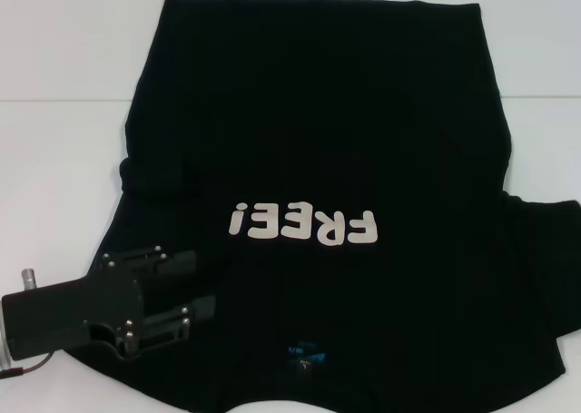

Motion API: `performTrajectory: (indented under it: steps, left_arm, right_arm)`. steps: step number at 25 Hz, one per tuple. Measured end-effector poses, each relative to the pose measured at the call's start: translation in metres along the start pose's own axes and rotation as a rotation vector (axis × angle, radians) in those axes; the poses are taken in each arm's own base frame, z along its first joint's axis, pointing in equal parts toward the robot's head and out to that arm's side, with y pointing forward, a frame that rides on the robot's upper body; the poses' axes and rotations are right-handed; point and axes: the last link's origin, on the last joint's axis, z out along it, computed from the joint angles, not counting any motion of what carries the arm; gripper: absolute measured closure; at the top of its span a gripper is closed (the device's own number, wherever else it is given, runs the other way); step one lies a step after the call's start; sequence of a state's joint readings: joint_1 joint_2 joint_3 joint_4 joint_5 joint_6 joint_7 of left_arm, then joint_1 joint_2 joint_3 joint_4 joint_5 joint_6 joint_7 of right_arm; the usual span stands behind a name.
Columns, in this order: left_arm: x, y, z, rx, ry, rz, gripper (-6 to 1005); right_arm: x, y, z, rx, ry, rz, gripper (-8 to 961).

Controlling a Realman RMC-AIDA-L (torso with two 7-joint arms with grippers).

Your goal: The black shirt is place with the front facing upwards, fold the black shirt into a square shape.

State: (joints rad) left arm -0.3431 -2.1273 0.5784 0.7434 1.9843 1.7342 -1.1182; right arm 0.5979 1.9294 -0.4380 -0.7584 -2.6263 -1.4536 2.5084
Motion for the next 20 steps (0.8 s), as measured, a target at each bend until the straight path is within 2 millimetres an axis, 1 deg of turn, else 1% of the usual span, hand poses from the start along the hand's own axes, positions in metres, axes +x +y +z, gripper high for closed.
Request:
performTrajectory:
  steps: [3,6,9,11,14,18,20]
  left_arm:
    - [0.001,0.000,-0.002,0.000,0.004,-0.001,388]
    - [0.001,-0.002,-0.003,0.011,0.009,-0.003,388]
    - [0.002,-0.002,-0.004,0.014,0.012,-0.004,389]
    - [0.002,-0.002,-0.003,0.013,0.013,-0.004,389]
    - [0.002,-0.003,-0.003,0.014,0.013,-0.004,389]
    - [0.002,-0.003,-0.002,0.017,0.011,-0.004,388]
    - [0.001,-0.003,-0.002,0.019,0.011,-0.004,388]
  right_arm:
    - [-0.005,-0.001,-0.014,-0.027,-0.048,0.000,910]
    - [-0.011,0.003,-0.026,-0.053,-0.086,-0.012,910]
    - [-0.018,0.012,-0.029,-0.067,-0.098,-0.036,910]
    - [-0.023,0.023,-0.025,-0.081,-0.088,-0.063,910]
    - [-0.032,0.044,-0.013,-0.101,-0.064,-0.118,911]
    - [-0.039,0.077,0.006,-0.125,-0.015,-0.198,911]
    - [-0.041,0.092,0.020,-0.132,0.023,-0.234,911]
